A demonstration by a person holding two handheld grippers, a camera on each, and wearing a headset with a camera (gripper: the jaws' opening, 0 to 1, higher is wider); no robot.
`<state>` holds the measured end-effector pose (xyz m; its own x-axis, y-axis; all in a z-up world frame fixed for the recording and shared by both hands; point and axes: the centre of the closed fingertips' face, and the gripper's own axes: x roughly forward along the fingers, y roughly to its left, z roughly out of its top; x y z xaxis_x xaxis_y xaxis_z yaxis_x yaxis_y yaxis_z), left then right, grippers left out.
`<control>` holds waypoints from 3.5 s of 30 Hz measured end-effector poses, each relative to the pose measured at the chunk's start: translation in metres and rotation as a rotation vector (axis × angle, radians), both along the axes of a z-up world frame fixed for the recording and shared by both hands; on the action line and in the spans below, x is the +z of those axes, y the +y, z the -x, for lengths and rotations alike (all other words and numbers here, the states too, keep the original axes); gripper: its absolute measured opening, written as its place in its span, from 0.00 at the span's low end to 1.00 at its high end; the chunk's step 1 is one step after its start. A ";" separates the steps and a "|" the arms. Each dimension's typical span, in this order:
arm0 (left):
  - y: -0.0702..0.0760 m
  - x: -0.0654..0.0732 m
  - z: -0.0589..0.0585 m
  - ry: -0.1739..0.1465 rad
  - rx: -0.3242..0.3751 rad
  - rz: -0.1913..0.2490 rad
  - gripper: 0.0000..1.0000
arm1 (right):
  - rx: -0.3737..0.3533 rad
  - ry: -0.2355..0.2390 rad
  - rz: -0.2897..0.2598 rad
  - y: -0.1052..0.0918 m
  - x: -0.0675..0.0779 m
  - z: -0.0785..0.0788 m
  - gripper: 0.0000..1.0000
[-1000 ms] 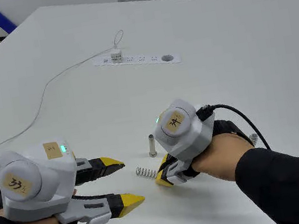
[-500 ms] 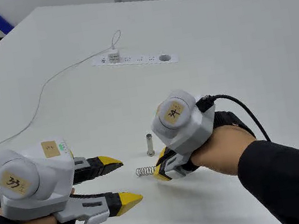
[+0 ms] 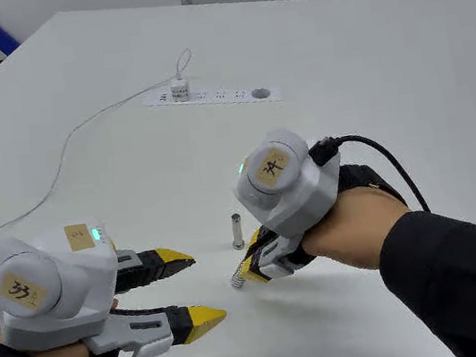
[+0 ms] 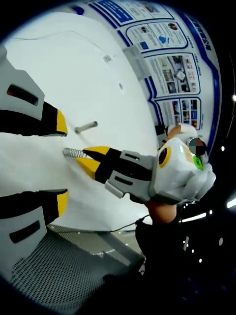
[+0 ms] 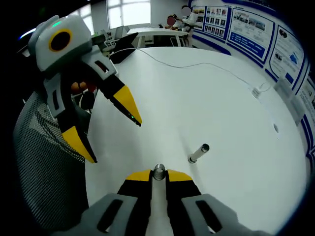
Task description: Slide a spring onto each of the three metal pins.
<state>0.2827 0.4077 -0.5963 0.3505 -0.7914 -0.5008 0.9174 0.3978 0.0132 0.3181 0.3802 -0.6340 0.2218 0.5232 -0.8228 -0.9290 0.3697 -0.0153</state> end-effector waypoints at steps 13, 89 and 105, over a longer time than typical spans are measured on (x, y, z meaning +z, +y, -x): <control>0.000 0.000 0.000 -0.002 0.000 0.000 0.44 | 0.000 0.023 0.021 -0.004 0.002 0.001 0.12; 0.001 -0.001 -0.002 -0.006 -0.003 0.002 0.43 | -0.017 -0.038 0.050 0.001 0.048 -0.059 0.12; 0.001 -0.003 -0.001 -0.002 -0.003 -0.001 0.43 | -0.040 0.020 0.068 0.001 0.017 -0.061 0.12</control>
